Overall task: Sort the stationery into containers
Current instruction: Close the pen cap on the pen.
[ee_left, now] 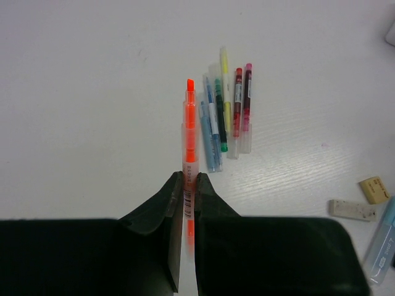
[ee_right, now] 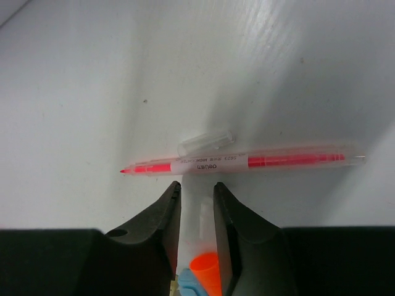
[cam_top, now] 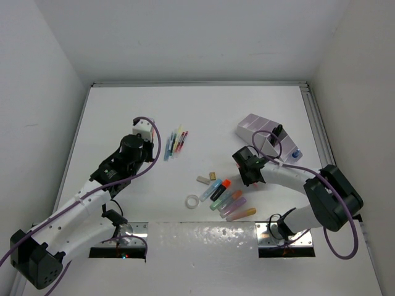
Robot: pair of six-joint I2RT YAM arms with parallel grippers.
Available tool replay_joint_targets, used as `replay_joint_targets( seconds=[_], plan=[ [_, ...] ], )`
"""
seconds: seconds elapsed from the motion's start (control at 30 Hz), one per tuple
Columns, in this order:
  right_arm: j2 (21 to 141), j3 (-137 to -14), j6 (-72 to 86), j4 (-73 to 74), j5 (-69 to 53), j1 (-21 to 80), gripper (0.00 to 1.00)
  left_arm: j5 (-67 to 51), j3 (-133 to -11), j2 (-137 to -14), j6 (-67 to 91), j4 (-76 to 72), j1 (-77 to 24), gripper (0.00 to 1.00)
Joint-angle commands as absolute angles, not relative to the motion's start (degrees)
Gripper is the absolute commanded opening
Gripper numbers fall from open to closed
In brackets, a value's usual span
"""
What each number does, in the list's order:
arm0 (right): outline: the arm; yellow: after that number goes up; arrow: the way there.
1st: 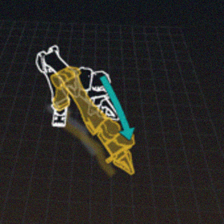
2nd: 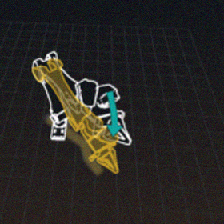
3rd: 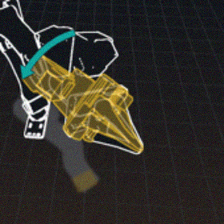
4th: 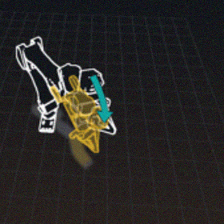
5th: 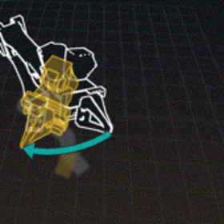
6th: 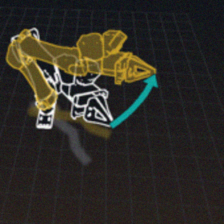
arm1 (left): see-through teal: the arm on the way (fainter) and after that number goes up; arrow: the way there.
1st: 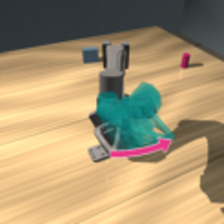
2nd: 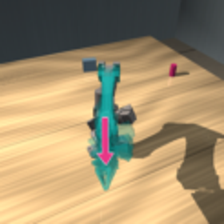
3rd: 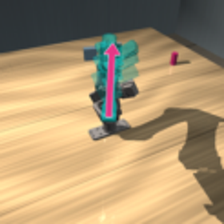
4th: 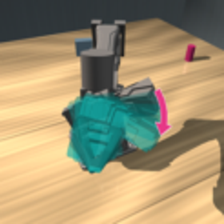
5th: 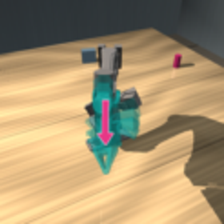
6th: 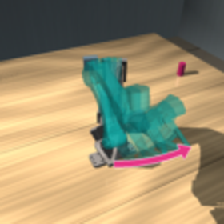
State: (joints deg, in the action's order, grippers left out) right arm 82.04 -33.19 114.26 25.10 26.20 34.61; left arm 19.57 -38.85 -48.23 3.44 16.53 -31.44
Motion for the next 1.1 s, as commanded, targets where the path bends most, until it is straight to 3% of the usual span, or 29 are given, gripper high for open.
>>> replay_joint_targets(
  seconds=[0.0, 0.43, 1.07],
  plan=[
    [80.69, -35.95, 115.22, 27.95, 28.92, 34.72, 0.28, 20.30, -38.32, -47.37, 2.99, 14.24, -30.85, 0.00],
    [80.68, -36.03, 120.85, 29.62, 20.84, 37.09, 0.31, 21.18, -37.79, -47.29, 3.43, 12.66, -30.59, 0.00],
    [86.75, -34.54, 121.20, 26.28, 18.90, 36.48, 0.31, 21.62, -37.71, -46.76, 3.25, 12.66, -28.92, 0.00]
  ],
)
